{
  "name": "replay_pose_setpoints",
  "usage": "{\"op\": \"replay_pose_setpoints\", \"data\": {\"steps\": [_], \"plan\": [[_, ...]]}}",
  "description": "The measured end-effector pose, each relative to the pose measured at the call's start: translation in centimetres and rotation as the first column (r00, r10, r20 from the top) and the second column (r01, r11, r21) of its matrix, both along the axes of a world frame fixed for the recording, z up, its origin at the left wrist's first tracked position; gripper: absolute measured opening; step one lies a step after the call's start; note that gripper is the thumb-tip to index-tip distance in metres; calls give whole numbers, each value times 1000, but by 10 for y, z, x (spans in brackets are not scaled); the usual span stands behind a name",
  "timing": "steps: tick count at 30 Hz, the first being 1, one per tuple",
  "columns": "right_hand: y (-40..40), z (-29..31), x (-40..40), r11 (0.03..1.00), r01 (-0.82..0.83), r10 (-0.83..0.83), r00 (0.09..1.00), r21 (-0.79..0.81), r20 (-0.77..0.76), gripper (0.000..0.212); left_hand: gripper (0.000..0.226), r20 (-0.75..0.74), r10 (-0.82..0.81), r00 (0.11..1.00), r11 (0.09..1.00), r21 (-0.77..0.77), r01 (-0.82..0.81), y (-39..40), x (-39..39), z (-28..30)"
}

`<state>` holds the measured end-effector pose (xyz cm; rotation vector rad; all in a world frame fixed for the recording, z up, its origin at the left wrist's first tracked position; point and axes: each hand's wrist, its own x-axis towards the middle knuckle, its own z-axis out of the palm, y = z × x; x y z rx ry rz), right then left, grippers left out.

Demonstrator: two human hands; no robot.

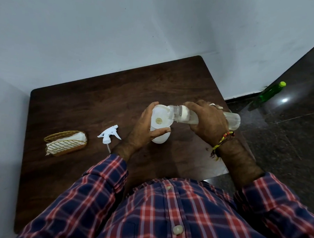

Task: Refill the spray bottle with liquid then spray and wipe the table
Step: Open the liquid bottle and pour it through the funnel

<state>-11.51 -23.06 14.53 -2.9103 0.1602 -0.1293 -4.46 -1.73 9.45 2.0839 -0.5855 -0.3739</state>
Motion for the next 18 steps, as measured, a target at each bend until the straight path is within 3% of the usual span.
{"op": "replay_pose_setpoints", "data": {"steps": [18], "plan": [[-3,-8,1,998,0,0,1000,58,-6,60,95,-2,1,1000,1000,-11,-1,2,1,-2]]}}
